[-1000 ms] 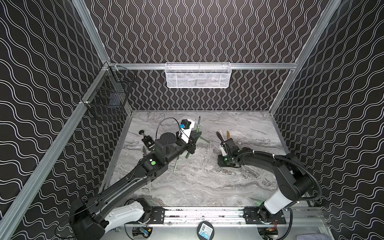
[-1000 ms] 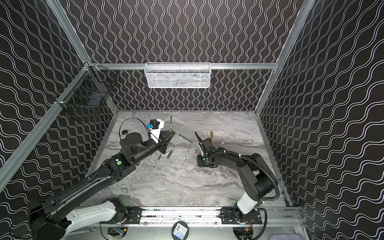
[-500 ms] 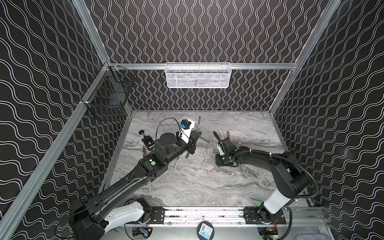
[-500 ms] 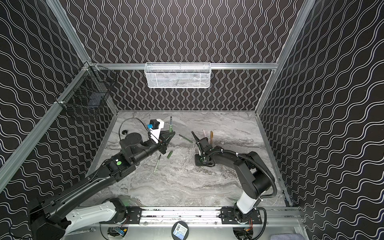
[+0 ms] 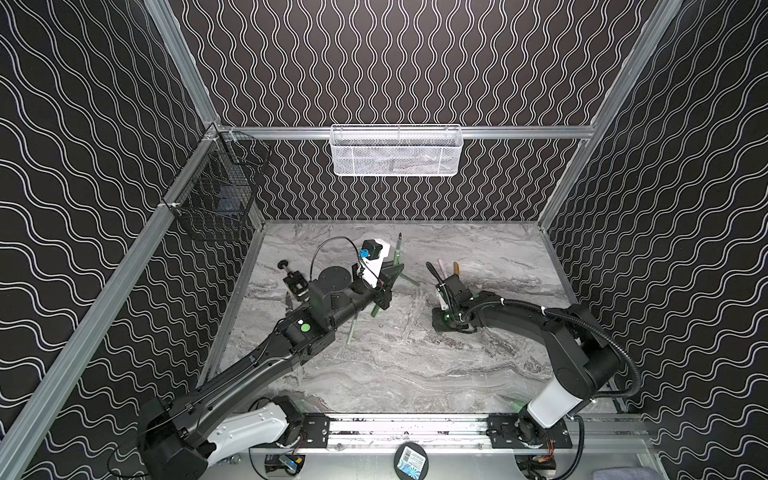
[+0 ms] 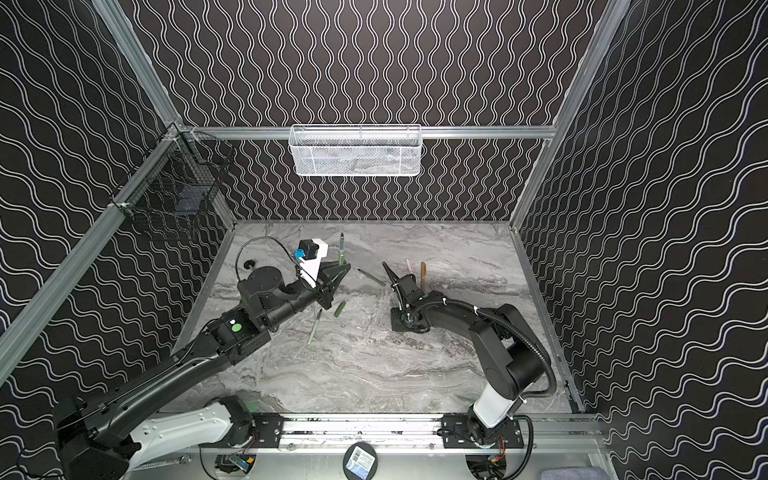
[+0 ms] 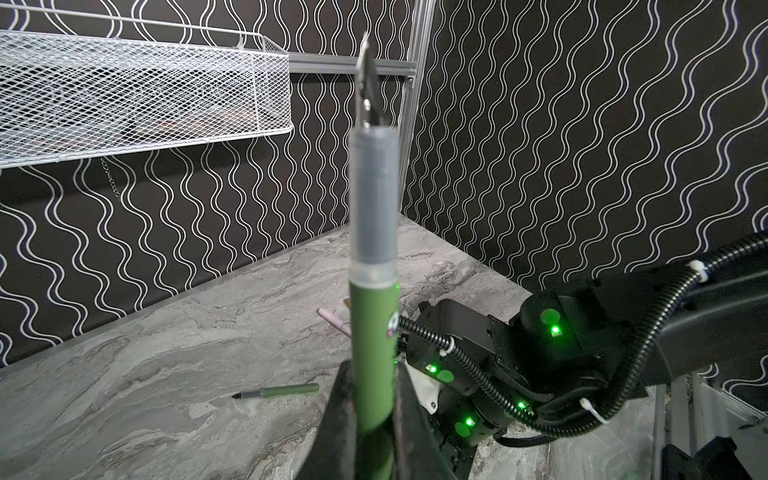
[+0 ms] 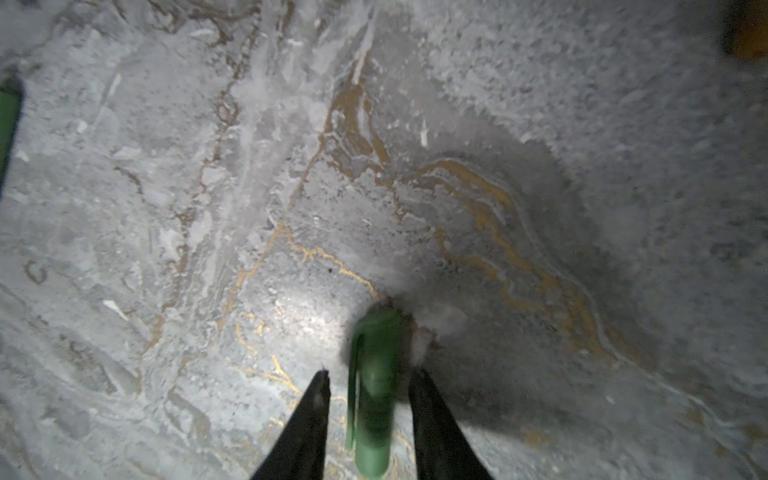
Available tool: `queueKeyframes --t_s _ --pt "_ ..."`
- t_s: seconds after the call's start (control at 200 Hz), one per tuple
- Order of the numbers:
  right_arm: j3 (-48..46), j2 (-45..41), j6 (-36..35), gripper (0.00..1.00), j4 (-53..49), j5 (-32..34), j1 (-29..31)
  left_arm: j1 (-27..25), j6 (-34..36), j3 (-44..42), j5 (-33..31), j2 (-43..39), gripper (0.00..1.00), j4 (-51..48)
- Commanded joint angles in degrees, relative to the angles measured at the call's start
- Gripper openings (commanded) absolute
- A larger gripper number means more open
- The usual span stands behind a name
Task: Insert the pens into the pen caps
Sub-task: 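Close the right gripper on the green cap and lift it, then carry the green cap above the upright green pen tip with the right gripper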
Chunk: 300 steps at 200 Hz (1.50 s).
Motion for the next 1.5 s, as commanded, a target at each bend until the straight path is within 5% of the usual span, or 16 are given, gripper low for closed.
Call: queueKeyframes --t_s 0.0,1.141,1.496 --pt "0.81 -1.38 0.44 0.35 -1.29 -1.50 0.07 -0.08 0.94 0.33 -0.19 0.11 0.00 0.75" --pt "1.86 2.81 -0.83 0.16 -1.22 1.68 0.03 -0.63 1.51 0.31 -0.27 0.23 0.00 0.66" --pt "-6.08 -19.13 -0.96 0.10 13.51 -1.22 0.02 -0.74 1.28 -0.22 0.84 0.90 0.00 1.88"
